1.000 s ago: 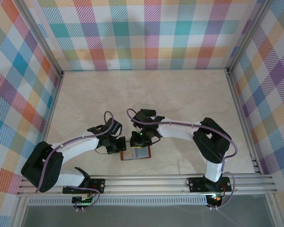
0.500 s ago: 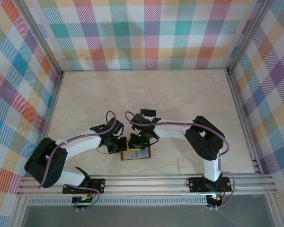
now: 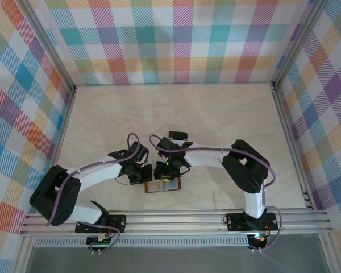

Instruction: Take the credit cards out of the card holder

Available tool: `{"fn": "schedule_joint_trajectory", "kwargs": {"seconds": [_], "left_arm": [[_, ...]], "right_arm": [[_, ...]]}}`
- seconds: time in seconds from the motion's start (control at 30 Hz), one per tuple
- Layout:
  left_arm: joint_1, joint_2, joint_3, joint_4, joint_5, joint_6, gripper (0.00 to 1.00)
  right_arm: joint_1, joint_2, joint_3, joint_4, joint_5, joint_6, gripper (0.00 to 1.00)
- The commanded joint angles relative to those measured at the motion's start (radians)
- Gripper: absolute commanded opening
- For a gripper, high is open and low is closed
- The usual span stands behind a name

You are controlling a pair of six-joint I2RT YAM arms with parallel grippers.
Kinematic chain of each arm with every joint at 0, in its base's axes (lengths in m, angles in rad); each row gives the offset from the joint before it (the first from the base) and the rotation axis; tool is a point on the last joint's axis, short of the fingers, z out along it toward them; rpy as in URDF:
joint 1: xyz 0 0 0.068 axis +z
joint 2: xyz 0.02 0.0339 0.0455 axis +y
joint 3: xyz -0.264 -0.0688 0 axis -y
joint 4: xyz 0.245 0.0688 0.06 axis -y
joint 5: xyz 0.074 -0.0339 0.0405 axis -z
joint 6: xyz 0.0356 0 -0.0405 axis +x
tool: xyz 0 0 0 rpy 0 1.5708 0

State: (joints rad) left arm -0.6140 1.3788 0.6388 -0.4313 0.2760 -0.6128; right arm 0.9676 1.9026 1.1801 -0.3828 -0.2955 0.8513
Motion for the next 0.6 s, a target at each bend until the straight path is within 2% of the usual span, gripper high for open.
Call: {"fn": "schedule_joint_trajectory", "kwargs": {"seconds": [0.0, 0.37, 0.57], "left_arm": [[-0.007, -0.016, 0.013, -0.078, -0.046, 0.012, 0.05], [-0.010, -0.044, 0.038, -0.095, -0.035, 0.005, 0.05], [-0.027, -0.049, 0.071, -0.102, -0.019, -0.005, 0.05]], "right_arm": [[-0.007, -0.025, 0.009, -0.078, 0.040, -0.018, 0.28], [-0.011, -0.097, -0.040, -0.010, 0.011, 0.002, 0.28], [-0.025, -0.078, -0.071, 0.025, -0.012, 0.005, 0.28]]}}
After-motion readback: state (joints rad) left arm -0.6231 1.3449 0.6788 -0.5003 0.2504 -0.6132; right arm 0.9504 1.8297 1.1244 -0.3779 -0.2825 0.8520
